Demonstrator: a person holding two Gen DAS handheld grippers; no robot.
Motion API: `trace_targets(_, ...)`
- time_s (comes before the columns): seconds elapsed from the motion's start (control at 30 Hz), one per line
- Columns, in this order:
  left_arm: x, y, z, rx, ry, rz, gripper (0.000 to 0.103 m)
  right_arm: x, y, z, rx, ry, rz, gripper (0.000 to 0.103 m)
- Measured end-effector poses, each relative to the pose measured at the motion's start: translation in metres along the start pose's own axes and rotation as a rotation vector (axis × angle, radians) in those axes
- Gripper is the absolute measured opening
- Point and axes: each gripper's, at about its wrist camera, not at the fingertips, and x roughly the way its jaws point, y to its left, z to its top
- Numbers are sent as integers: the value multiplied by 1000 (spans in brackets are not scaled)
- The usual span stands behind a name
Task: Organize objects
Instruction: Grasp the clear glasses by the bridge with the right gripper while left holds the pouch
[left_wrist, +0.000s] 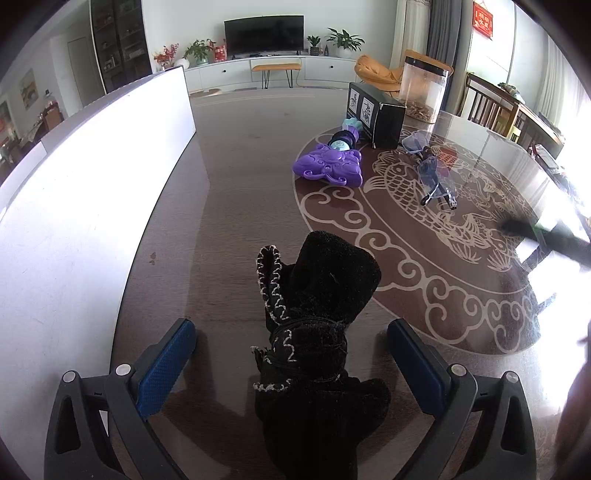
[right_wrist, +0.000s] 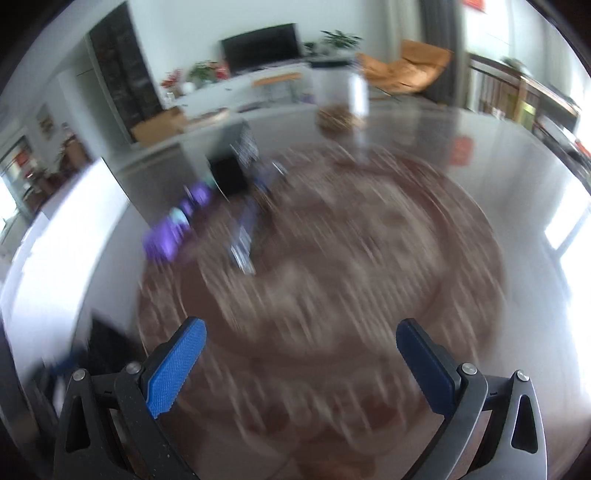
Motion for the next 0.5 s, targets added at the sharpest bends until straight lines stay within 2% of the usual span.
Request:
trace_targets(0.07,0,0,0,0,0,0,103,24,15,29,-36,23,14,101)
trace_targets(0.13,0,0,0,0,0,0,103,54,27,50,-67,69,-3,81)
trace_targets(0.2,0,0,0,-1,0,0,103,71,37,61,-100,94,-9,79)
trace_targets(0.27,1,-1,1,0,0,1,103,85,48,70,-142,109,-15,71)
trace_targets(0.3,1,-1,1,0,0,1,103,89,52,72,-158,115,-18,54)
trace_targets(0.33,1,-1,1,0,0,2,103,92,53,74,-172,128,-28,41)
trace_targets(0.37,1,-1,1,0,0,1,103,91,55,73,-185,121,-51,38)
trace_targets(0.5,1,-1,2,0,0,1,103,76,44,53,-188,117,-38,36)
